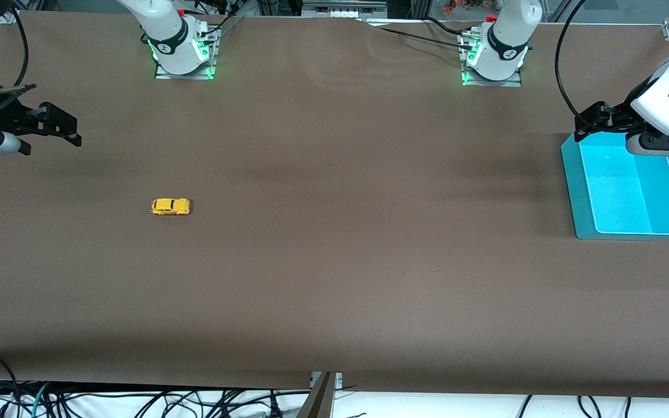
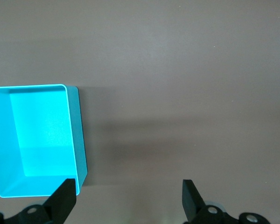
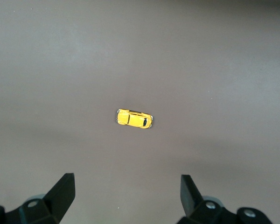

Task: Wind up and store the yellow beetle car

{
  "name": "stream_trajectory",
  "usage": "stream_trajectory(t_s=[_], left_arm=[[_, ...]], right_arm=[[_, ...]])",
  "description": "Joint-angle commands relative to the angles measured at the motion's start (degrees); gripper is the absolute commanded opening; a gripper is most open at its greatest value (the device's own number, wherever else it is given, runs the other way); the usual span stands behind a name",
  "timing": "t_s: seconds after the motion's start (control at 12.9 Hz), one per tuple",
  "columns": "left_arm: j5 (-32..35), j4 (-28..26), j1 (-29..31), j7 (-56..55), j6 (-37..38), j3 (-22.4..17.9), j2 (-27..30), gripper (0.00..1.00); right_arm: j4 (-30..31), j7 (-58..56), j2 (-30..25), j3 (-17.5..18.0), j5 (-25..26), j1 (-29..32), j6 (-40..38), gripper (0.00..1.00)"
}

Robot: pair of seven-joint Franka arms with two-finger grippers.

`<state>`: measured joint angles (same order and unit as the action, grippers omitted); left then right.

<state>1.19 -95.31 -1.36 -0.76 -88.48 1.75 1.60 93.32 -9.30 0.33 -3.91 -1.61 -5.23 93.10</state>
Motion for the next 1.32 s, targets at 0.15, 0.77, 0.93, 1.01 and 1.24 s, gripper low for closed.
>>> stream_trajectory(t_s=[0.15, 0.77, 0.93, 1.01, 1.24], left_arm=[[-1.1, 1.62, 0.39, -0.38, 1.3, 0.19, -0.64, 1.0], [-1.1, 1.62, 0.39, -0.38, 1.38, 0.19, -0.64, 1.0], [-1.1, 1.62, 0.39, -0.38, 1.38, 0.27, -0.64, 1.0], [-1.1, 1.62, 0.39, -0.38, 1.38, 0.19, -0.64, 1.0], [-1.1, 1.62, 0.39, -0.38, 1.38, 0.27, -0.64, 1.0]], right_arm=[[-0.94, 0.95, -0.33, 0.92, 0.64, 0.92, -1.6, 1.0], [-0.94, 0.6, -0.42, 1.01, 1.34, 0.92, -1.51, 1.0], [-0.94, 0.34, -0.51, 1.01, 1.52, 0.92, -1.6, 1.0], [-0.94, 0.25, -0.51, 1.01, 1.52, 0.92, -1.69, 1.0], [-0.68, 0.34, -0.51, 1.18, 1.61, 0.92, -1.6, 1.0]])
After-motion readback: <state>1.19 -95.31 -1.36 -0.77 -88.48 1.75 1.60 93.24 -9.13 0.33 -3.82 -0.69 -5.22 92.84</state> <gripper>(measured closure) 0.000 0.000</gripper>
